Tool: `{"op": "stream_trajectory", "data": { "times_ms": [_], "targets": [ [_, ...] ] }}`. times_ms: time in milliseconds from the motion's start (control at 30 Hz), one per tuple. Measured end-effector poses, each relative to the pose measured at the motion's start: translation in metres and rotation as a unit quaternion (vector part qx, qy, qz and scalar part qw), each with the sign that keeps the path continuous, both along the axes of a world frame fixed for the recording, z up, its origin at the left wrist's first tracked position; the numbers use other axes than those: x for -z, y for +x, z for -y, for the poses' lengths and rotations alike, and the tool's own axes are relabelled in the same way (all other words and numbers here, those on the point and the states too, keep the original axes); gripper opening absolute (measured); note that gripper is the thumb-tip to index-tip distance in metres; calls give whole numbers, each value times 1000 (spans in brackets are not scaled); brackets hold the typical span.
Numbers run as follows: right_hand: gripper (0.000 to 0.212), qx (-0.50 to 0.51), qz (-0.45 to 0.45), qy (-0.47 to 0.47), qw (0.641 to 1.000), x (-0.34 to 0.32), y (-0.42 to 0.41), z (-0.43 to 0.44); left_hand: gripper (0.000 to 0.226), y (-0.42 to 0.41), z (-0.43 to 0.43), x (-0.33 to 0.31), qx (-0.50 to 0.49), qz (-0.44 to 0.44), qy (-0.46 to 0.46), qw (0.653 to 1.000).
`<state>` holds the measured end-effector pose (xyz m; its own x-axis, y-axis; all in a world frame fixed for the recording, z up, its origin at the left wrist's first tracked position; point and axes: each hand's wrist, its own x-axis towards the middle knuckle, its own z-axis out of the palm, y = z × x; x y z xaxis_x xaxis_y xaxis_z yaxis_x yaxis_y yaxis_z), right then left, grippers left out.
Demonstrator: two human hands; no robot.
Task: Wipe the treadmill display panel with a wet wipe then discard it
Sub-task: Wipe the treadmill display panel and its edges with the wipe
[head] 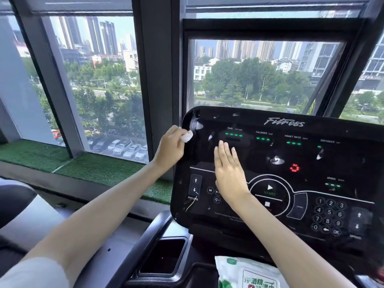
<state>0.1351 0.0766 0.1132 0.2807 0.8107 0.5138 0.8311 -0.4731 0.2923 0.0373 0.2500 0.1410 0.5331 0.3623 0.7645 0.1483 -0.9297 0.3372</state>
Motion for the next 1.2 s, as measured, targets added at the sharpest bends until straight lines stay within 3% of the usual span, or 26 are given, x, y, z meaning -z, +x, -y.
{"op": "stream_trajectory", "data": {
  "times_ms": [167, 300, 400, 567, 633, 833, 1000, 1200],
  "targets": [
    [88, -74, -86, 69, 991, 1, 0, 10, 23, -28, 15, 44, 83, -78, 69, 991],
    [78, -136, -18, -7, 990, 11, -17, 14, 21, -14, 11, 25, 42, -27, 23, 998],
    [71, -124, -14, -24, 992, 22, -20, 8, 24, -6, 8, 12, -22, 18, -24, 999],
    [70, -119, 11, -42, 992, 24, -17, 8, 30, -37, 26, 67, 34, -82, 57, 994],
    [68, -108, 19, -52, 993, 26, -18, 8, 32, -36, 24, 62, 32, -96, 49, 994],
    [63, -95, 51, -40, 993, 32, -19, 4, 27, -17, 21, 42, -39, -5, -62, 997],
    [64, -73, 56, -52, 994, 35, -20, 3, 33, -48, 40, 91, 50, -77, -22, 995],
    [64, -64, 44, -57, 995, 36, -24, 1, 28, -23, 28, 48, -46, -18, -65, 997]
  ]
}}
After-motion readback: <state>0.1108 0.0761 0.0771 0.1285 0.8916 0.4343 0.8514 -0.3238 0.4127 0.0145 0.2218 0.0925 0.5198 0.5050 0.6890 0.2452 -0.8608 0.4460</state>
